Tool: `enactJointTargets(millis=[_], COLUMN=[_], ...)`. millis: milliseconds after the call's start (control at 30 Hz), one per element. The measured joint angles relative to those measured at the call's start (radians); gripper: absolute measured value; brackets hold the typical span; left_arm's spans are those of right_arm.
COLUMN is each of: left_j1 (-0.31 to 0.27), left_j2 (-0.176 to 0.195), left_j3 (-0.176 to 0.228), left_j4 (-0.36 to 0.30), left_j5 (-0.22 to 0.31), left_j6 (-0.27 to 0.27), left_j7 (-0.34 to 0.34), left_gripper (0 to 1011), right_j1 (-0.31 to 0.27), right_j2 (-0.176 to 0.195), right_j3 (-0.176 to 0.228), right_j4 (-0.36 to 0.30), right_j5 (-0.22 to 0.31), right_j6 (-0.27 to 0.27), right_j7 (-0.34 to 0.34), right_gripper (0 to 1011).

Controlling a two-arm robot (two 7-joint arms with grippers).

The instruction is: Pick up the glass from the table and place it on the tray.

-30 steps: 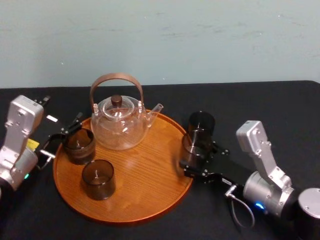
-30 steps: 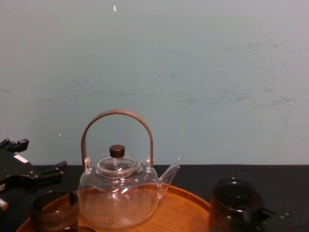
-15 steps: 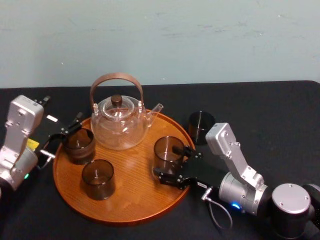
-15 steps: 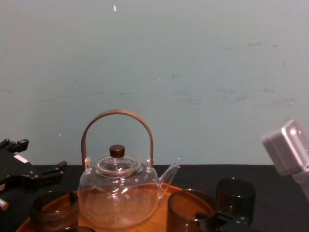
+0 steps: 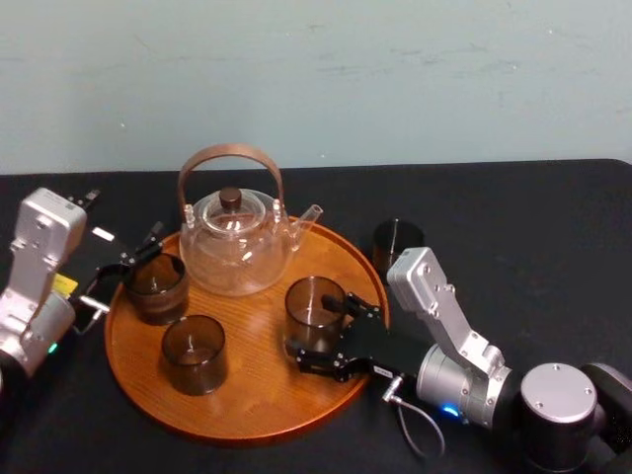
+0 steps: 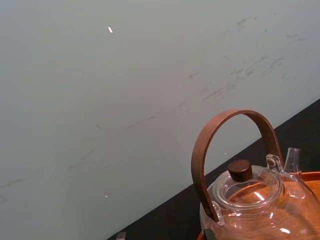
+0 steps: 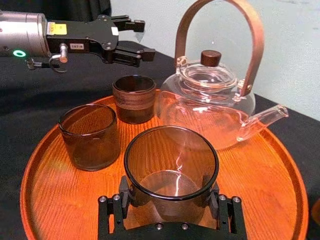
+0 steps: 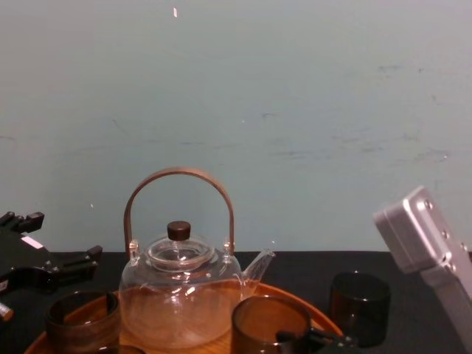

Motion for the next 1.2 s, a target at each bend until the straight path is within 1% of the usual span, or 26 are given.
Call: enactJointTargets(millis=[833, 1200], left_j1=[0.000, 0.000], left_j2=[0.000, 0.000], left_j3=[0.000, 0.000], left_j4=[0.000, 0.000], left_j5=[0.000, 0.000], left_j6=[0.000, 0.000], left_j7=[0.000, 0.000], left_gripper=[1001, 1001], right_j1=[0.020, 0.023], right_j2=[-0.009, -0.010], right_j3=[-0.038, -0.055], right_j4=[0.028, 0.026], right_j5=[0.001, -0.002], right_j6=[0.014, 0.012], right_j7=[0.012, 0.022], right_gripper=[904, 904])
